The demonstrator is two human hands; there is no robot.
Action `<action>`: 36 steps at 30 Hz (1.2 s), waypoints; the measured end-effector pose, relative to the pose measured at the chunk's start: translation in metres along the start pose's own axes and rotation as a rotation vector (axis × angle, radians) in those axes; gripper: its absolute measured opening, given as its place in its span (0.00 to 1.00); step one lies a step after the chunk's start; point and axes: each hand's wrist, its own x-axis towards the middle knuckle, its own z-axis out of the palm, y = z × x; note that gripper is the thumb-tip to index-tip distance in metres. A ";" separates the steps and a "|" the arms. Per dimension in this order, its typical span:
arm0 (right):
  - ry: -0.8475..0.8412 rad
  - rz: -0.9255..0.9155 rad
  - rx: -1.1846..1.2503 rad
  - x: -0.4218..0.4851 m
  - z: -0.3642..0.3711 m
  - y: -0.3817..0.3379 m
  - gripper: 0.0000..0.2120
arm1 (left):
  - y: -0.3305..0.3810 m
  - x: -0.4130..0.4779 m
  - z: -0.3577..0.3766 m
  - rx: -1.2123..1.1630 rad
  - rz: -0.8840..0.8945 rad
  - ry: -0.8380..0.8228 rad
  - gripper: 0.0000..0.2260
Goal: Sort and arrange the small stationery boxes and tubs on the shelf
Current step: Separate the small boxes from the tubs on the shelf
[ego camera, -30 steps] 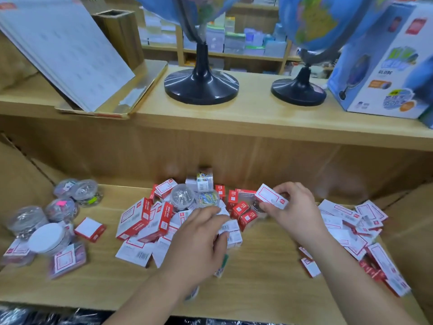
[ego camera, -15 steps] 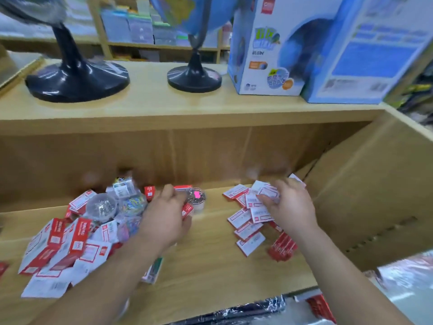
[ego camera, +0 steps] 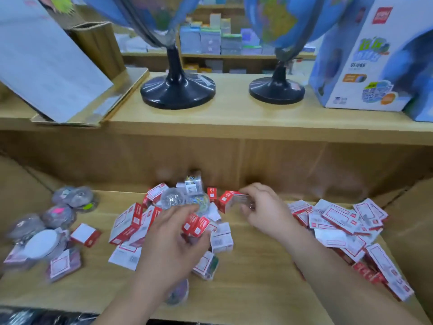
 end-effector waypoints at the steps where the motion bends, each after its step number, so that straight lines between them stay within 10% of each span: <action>1: -0.034 -0.010 -0.049 0.007 0.007 -0.005 0.19 | -0.006 -0.004 -0.007 -0.033 -0.053 0.027 0.22; 10: -0.114 0.004 -0.229 0.026 0.037 -0.017 0.27 | -0.024 -0.014 -0.020 -0.231 -0.158 0.153 0.20; 18: -0.001 0.063 -0.388 0.028 0.025 -0.021 0.09 | -0.028 -0.009 -0.019 -0.240 -0.201 0.150 0.21; 28: 0.166 0.196 0.556 -0.015 -0.025 -0.059 0.07 | -0.020 -0.004 -0.012 -0.343 -0.218 0.077 0.20; 36: 0.220 0.128 0.817 -0.030 -0.028 -0.123 0.06 | -0.028 -0.012 -0.024 -0.350 -0.150 0.118 0.17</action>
